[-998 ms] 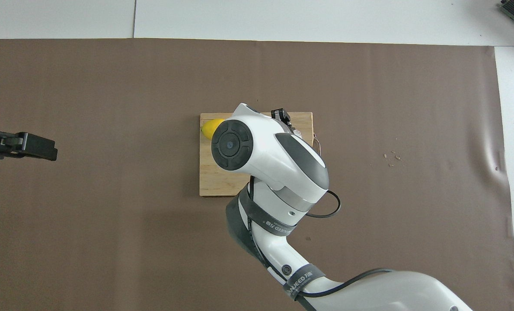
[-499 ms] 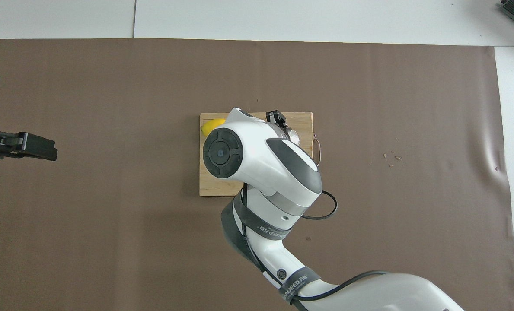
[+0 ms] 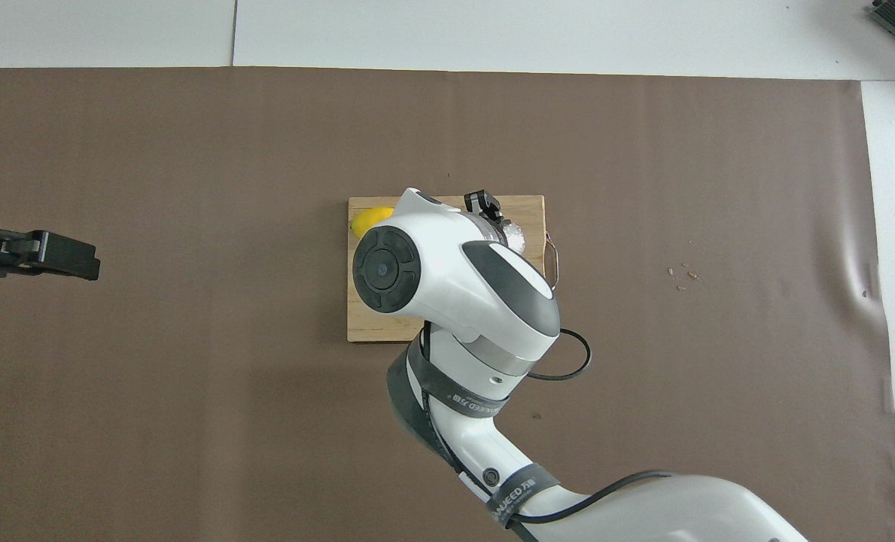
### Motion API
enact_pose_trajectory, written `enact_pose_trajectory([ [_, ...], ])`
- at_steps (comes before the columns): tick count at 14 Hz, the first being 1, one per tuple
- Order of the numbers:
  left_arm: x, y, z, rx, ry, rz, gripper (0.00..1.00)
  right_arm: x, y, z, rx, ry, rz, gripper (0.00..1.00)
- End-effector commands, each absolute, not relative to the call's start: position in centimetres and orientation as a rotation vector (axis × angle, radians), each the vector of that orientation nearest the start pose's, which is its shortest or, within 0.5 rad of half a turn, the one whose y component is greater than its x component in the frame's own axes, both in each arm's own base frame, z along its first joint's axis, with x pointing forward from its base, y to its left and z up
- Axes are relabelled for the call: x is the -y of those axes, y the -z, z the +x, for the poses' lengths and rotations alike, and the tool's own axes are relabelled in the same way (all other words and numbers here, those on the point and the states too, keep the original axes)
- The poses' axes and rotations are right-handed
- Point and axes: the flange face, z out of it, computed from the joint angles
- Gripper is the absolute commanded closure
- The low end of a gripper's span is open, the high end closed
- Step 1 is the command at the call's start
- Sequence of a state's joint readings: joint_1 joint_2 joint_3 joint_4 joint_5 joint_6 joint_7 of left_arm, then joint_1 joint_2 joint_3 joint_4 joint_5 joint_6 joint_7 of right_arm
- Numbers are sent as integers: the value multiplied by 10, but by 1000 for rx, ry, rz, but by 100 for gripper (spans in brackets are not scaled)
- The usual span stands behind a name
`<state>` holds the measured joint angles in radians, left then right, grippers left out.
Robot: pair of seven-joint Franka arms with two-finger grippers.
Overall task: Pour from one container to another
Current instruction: 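Tilt the white cup with the right gripper to pour into the jigger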
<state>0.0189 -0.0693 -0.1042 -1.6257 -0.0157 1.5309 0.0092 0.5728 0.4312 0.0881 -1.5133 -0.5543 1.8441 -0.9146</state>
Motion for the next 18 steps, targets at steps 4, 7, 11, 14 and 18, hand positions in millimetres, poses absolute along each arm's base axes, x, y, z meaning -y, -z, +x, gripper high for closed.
enact_pose_trajectory([
  [4,47,-634,516,-129,-48,-3156,0,-365,-422,572,-2058,205,1682,62],
  [7,47,-634,516,-129,-48,-3156,0,-360,-424,575,-2066,189,1763,62],
  [11,47,-634,516,-129,-48,-3156,0,-361,-433,572,-2077,164,1793,62],
  [14,47,-634,516,-131,-48,-3156,0,-362,-437,570,-2089,146,1831,62],
  [18,47,-634,516,-129,-48,-3156,0,-356,-438,574,-2081,127,1875,62],
])
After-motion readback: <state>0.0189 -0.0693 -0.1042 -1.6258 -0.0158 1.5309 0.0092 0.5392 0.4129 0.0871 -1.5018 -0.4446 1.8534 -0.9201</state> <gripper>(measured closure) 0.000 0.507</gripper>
